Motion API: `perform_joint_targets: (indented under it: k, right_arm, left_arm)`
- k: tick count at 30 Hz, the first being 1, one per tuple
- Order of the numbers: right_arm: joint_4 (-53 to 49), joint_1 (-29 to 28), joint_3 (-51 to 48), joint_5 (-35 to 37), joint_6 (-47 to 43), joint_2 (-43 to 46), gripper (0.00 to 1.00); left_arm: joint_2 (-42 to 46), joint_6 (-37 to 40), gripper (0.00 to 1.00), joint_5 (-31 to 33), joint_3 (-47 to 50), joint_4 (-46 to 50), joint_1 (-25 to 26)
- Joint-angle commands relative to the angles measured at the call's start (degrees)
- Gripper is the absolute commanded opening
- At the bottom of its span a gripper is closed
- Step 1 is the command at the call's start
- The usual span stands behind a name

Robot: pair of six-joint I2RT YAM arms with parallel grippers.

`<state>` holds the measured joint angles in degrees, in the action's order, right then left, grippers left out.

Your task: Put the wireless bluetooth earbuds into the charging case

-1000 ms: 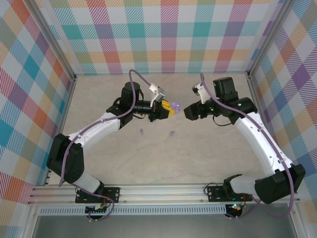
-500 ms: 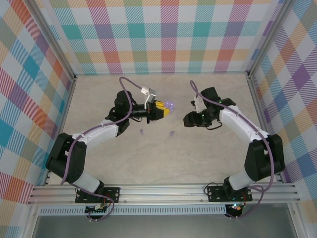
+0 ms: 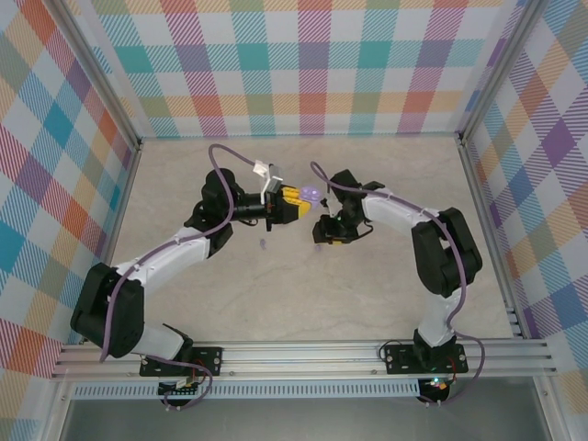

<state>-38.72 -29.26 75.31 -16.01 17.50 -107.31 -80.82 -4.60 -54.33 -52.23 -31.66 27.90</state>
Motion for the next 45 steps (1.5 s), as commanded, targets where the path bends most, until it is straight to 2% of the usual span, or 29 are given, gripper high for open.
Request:
perform_joint_targets:
  k: [1,7,13,25,40,45]
  right_arm:
    - [-1.23,-0.01,3.83,2.1,-0.75,-1.88,0.38]
    - [-4.14,-0.02,9.81,3.0,-3.63,-7.72,0.18]
    - [-6.57,-0.01,12.82,3.47,-5.04,-11.61,0.11]
    - [-9.47,-0.06,12.5,3.01,-8.81,-14.22,0.13]
    - [-12.43,-0.71,8.21,-1.08,-13.09,-10.85,0.16]
    - [-12.35,-0.72,7.99,2.11,-11.83,-9.13,0.19]
  left_arm:
    - [2.69,2.97,0.06,-0.42,0.37,2.56,-0.63]
    - [3.86,3.86,0.06,-0.46,-0.22,4.87,-0.64]
    - [4.55,4.14,0.06,-0.26,-0.16,5.47,-0.58]
    - [4.66,4.18,0.06,-0.47,-0.38,5.82,-0.63]
    - [4.76,4.25,0.07,-0.43,-0.77,6.44,-0.59]
    - [4.83,4.31,0.07,-0.26,-1.06,6.83,-0.57]
